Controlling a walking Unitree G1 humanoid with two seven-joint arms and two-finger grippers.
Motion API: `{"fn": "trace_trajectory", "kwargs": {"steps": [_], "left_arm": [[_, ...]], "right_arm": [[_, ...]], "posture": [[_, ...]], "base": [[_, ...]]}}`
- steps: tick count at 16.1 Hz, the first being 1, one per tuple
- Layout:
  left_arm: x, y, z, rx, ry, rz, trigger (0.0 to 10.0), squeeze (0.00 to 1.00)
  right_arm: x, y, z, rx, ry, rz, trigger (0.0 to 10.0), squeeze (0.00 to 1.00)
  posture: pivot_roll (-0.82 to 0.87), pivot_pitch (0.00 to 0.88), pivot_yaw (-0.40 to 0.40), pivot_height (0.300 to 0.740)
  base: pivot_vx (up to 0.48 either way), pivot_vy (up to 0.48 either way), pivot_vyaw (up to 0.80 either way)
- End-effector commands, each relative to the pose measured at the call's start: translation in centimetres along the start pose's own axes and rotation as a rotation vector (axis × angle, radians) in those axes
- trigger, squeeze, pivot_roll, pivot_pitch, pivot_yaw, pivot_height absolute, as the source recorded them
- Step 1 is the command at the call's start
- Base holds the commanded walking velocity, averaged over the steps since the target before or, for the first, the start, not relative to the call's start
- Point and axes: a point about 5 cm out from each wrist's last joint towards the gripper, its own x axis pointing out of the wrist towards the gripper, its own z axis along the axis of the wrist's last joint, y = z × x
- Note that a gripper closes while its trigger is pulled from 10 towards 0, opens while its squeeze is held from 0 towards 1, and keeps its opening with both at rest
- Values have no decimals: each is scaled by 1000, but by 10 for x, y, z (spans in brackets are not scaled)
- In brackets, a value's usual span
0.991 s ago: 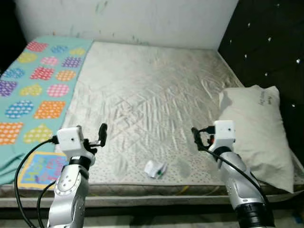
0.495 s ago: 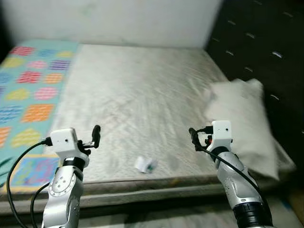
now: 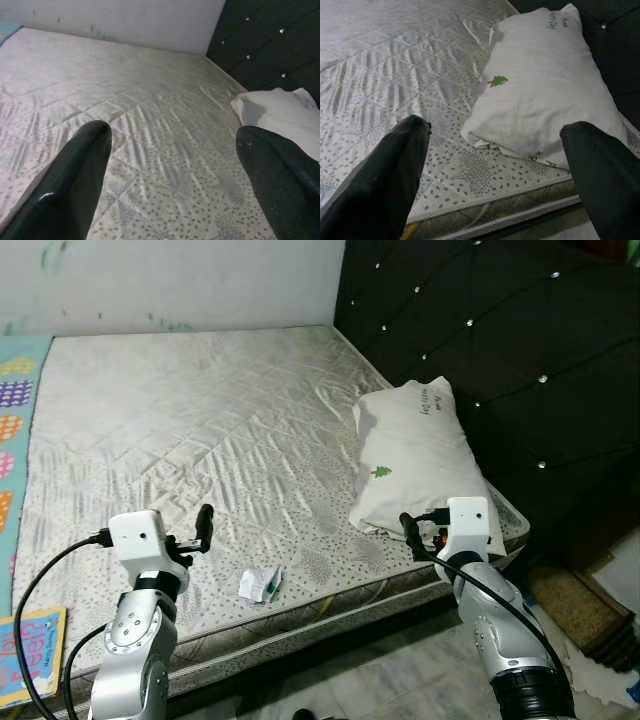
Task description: Clean up the room
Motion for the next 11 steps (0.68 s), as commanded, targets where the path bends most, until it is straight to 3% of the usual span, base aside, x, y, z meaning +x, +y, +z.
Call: {"fn": "trace_trajectory", "kwargs": {"steps": [1, 7, 11], "left_arm": [[0, -2, 2, -1, -7, -13, 10000, 0], [-4, 0, 4, 31, -4, -7, 10000, 0], [-14, 4, 10, 78, -27, -2, 10000, 0]], "right_arm": [[0, -1, 2, 2, -7, -4, 10000, 0], [-4, 4, 7, 54, -39, 35, 10000, 0], [-16, 10, 11, 75, -90, 114, 10000, 0]], "posture": [[-45, 61, -94, 740], [-48, 65, -94, 740], [-42, 81, -95, 740]], "base": [[0, 0, 0], [0, 0, 0], [0, 0, 0]]}}
